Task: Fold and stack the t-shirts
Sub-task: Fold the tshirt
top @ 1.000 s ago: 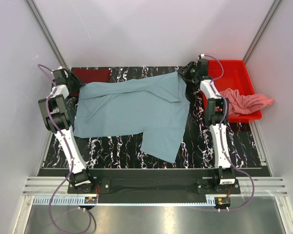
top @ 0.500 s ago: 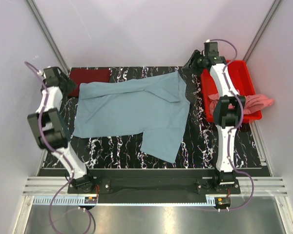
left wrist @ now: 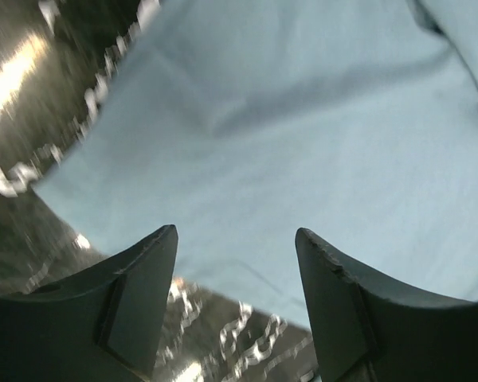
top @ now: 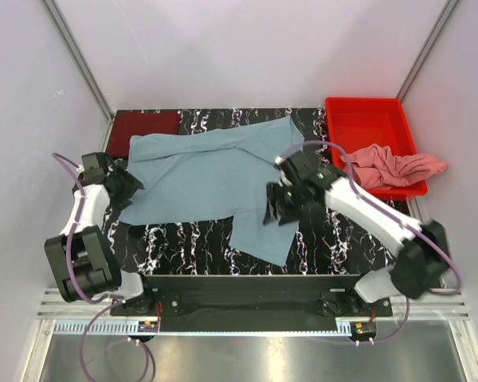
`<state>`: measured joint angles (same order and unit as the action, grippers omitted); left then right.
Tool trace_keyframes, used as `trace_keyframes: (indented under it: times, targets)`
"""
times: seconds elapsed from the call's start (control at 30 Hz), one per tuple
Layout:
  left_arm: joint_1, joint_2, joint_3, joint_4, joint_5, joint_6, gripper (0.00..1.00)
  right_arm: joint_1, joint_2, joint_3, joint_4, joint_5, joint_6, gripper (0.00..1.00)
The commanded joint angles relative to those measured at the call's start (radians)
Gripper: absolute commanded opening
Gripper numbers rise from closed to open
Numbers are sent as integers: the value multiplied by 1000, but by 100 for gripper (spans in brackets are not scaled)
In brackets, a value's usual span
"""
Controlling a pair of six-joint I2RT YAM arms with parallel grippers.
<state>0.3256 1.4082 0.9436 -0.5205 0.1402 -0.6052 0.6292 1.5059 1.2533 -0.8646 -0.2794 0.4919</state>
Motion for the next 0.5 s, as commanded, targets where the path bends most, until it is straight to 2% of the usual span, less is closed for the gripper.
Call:
trace_keyframes:
  times: [0.0,0.07,0.2,0.3,0.37,0.47]
  targets:
    - [-2,-83,-29,28,88,-39,65,23,-234,-184,45,42,166,59]
    - [1,-100,-51,34,85,-47,65,41,-336,-300,70,45,247,60]
    - [13,-75,-40,-24,21,-44,65,58,-426,-440,65,97,327,63]
    - [42,-63,-37,-70,-36,-60,65,59,-440,-525,88,132,396,61]
    - [73,-68,-48,-70,-45,-73,65,59,-426,-572,119,132,462,54]
    - [95,-80,-58,-70,-73,-90,65,60,-400,-627,163,164,533,54]
